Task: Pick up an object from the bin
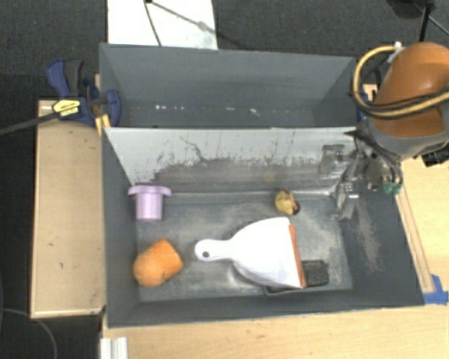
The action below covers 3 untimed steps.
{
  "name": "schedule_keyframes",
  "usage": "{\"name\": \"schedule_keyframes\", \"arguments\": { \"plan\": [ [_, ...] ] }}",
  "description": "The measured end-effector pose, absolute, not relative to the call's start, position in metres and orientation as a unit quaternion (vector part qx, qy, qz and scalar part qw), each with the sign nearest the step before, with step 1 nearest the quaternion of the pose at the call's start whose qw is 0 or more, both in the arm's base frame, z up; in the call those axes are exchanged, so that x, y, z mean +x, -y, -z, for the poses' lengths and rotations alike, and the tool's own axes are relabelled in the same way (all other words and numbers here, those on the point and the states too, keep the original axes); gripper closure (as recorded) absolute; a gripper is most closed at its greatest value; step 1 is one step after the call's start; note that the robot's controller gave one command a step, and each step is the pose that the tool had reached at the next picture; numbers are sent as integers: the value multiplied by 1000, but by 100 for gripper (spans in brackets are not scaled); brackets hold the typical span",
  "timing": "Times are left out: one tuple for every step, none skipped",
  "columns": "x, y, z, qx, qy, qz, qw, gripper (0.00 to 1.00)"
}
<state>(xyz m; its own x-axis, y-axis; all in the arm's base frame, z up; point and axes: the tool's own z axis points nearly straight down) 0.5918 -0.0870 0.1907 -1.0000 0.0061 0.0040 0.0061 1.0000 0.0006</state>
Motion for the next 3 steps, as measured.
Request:
{"name": "schedule_keyframes", "arguments": {
  "plan": [
    [593, 87, -196, -2, 1000, 0, -2, 0],
    [588, 55, -147, 72, 997, 0, -3, 0],
    [576, -22, -137, 183, 983, 1, -1, 0]
  ]
}}
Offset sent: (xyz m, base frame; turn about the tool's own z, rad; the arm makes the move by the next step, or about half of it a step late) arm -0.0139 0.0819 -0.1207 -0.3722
